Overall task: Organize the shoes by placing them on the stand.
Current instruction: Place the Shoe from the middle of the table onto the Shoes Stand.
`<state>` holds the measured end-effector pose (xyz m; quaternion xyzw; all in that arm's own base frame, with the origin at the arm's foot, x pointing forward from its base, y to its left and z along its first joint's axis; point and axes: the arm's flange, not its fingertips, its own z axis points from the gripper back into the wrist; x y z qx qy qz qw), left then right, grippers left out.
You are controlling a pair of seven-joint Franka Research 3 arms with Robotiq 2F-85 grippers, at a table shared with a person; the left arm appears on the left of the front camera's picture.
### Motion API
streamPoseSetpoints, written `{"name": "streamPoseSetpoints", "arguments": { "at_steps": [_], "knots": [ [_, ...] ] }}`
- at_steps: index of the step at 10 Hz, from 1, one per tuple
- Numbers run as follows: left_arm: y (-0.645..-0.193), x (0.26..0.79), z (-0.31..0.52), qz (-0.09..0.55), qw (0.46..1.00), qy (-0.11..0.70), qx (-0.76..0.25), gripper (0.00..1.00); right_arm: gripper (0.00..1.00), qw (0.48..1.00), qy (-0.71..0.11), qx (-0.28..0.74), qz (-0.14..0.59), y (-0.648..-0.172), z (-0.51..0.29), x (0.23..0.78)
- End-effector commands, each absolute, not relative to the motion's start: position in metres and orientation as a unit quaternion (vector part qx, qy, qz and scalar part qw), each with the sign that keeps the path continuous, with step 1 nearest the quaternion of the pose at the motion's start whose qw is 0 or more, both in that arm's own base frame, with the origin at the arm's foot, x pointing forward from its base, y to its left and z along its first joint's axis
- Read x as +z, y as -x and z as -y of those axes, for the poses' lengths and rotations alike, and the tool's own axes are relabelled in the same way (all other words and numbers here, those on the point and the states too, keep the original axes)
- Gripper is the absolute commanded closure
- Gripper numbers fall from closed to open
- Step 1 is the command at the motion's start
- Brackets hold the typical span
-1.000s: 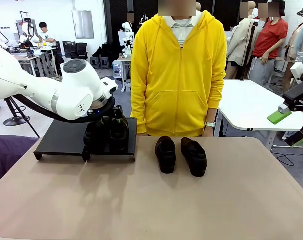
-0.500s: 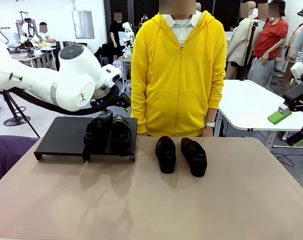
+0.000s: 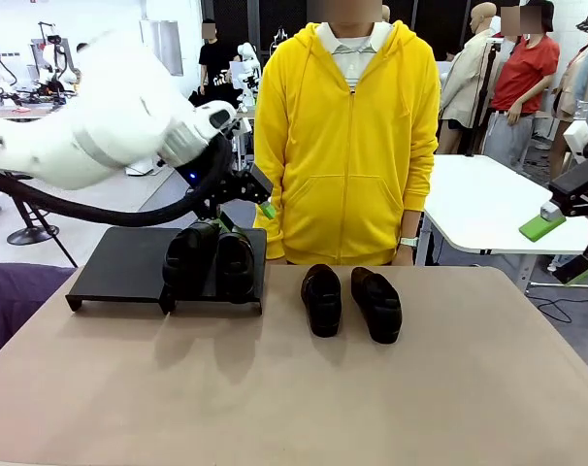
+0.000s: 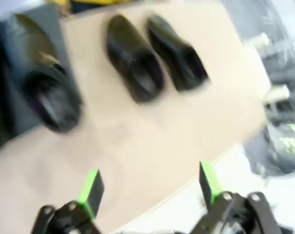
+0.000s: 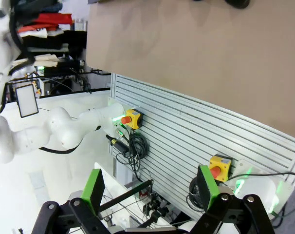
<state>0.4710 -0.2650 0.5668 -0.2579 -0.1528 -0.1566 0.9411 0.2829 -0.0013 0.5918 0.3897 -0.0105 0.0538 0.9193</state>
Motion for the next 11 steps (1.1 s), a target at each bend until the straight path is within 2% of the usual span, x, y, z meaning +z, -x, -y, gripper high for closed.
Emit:
{"name": "streamPoseSetpoints", "arguments": {
  "at_steps": [1,2,4,5,7,9,10,11],
  "knots": [
    [-0.430,0.585,0.203,0.042,0.958,0.246,-0.143,0.00,0.00,0.916,-0.397,0.065,0.013,-0.284,0.002,0.595],
    [-0.396,0.596,0.186,0.030,0.960,0.248,-0.126,0.00,0.00,0.916,-0.397,0.065,0.013,-0.284,0.002,0.595],
    [-0.305,0.619,0.133,0.064,0.972,0.221,-0.054,0.00,0.00,0.916,-0.397,0.065,0.013,-0.284,0.002,0.595],
    [-0.266,0.624,0.095,0.084,0.970,0.226,0.021,0.00,0.00,0.916,-0.397,0.065,0.013,-0.284,0.002,0.595],
    [-0.200,0.603,0.015,0.107,0.940,0.300,0.125,0.00,0.00,0.916,-0.397,0.065,0.013,-0.284,0.002,0.595],
    [-0.185,0.569,-0.016,0.171,0.903,0.365,0.149,0.00,0.00,0.916,-0.397,0.065,0.013,-0.284,0.002,0.595],
    [-0.199,0.604,0.015,0.100,0.942,0.298,0.115,0.00,0.00,0.916,-0.397,0.065,0.013,-0.284,0.002,0.595],
    [-0.199,0.604,0.015,0.100,0.942,0.298,0.115,0.00,0.00,0.916,-0.397,0.065,0.013,-0.284,0.002,0.595]
  ]
}}
